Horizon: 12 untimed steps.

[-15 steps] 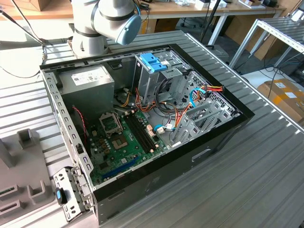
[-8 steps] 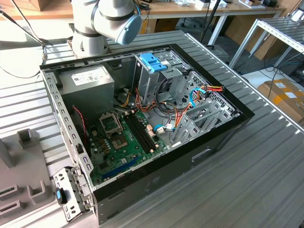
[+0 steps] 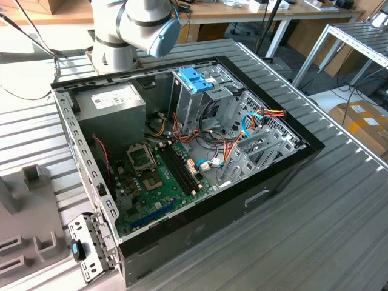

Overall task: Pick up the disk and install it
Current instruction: 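Pick up the disk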

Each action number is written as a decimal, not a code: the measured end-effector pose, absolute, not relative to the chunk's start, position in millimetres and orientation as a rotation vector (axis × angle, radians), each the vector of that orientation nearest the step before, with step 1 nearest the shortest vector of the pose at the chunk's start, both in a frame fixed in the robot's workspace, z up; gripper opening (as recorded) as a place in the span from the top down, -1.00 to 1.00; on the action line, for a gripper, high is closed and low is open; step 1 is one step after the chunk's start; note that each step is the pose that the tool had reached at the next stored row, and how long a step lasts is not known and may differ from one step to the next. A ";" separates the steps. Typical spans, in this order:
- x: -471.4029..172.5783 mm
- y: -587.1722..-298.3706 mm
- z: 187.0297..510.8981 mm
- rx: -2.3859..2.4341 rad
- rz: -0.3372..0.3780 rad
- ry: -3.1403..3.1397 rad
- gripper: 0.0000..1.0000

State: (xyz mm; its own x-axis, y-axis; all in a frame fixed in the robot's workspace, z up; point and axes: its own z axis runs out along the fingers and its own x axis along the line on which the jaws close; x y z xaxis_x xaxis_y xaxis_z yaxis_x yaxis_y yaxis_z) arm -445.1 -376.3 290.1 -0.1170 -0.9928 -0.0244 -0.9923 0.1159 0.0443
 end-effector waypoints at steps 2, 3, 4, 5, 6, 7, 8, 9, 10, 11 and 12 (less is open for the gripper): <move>-445.1 -376.3 290.1 2.080 -0.077 -2.338 0.25; -445.1 -376.3 289.9 2.080 -0.077 -2.338 0.25; -445.1 -376.3 289.8 2.080 -0.077 -2.338 0.25; -445.1 -376.3 289.8 2.080 -0.077 -2.338 0.25; -445.1 -376.3 289.7 2.080 -0.077 -2.338 0.25; -445.2 -376.3 289.7 2.080 -0.077 -2.338 0.25; -445.1 -376.3 289.7 2.080 -0.077 -2.338 0.25; -445.1 -376.3 289.7 2.080 -0.077 -2.338 0.25; -445.2 -376.3 289.6 2.080 -0.077 -2.338 0.25; -445.1 -376.3 289.7 2.080 -0.077 -2.338 0.25; -445.1 -376.3 290.0 2.080 -0.077 -2.339 0.25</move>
State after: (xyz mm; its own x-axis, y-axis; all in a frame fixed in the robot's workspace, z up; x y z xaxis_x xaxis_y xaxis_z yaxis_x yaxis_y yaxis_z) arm -445.1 -376.3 290.0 -0.1171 -0.9928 -0.0248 -0.9923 0.1159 0.0440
